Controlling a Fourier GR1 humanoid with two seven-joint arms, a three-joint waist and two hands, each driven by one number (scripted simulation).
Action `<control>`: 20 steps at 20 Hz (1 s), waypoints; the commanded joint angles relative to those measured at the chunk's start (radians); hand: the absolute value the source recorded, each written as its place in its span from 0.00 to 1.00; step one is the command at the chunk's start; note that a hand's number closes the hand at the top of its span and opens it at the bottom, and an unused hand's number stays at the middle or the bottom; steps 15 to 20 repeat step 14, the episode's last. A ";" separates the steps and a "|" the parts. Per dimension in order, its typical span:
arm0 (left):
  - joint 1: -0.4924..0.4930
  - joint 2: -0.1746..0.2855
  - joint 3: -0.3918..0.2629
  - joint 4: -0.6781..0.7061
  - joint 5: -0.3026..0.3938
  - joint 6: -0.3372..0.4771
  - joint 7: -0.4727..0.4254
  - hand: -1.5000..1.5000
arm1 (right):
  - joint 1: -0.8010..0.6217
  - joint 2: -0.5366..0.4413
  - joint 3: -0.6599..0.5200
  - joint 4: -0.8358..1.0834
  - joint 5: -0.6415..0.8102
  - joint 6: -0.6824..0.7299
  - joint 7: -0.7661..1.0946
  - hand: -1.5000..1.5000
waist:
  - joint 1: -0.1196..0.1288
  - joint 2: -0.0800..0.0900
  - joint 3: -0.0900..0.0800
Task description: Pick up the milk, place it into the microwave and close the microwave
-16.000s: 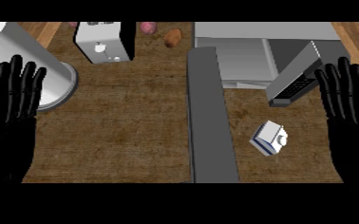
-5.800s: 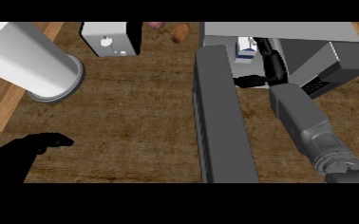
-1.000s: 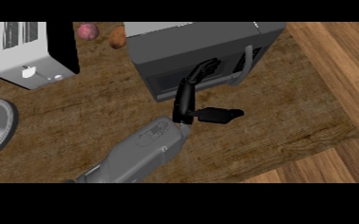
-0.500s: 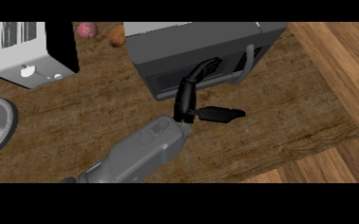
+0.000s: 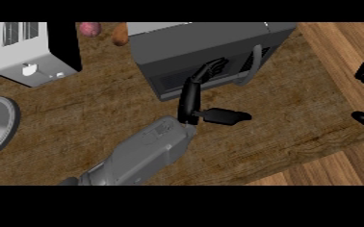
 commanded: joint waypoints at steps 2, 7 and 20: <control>-0.063 0.000 0.059 0.067 0.043 0.020 -0.006 0.00 | -0.016 0.018 0.006 0.067 -0.091 0.065 0.033 0.00 | 0.001 0.009 -0.002; -0.060 0.000 0.048 0.077 0.064 0.021 -0.025 0.00 | -0.040 0.007 0.007 0.105 -0.132 0.108 0.053 0.00 | -0.009 0.013 -0.002; -0.073 0.000 0.045 0.091 0.085 0.009 -0.055 0.00 | -0.080 -0.006 -0.013 0.161 -0.194 0.137 0.082 0.00 | -0.008 0.012 -0.001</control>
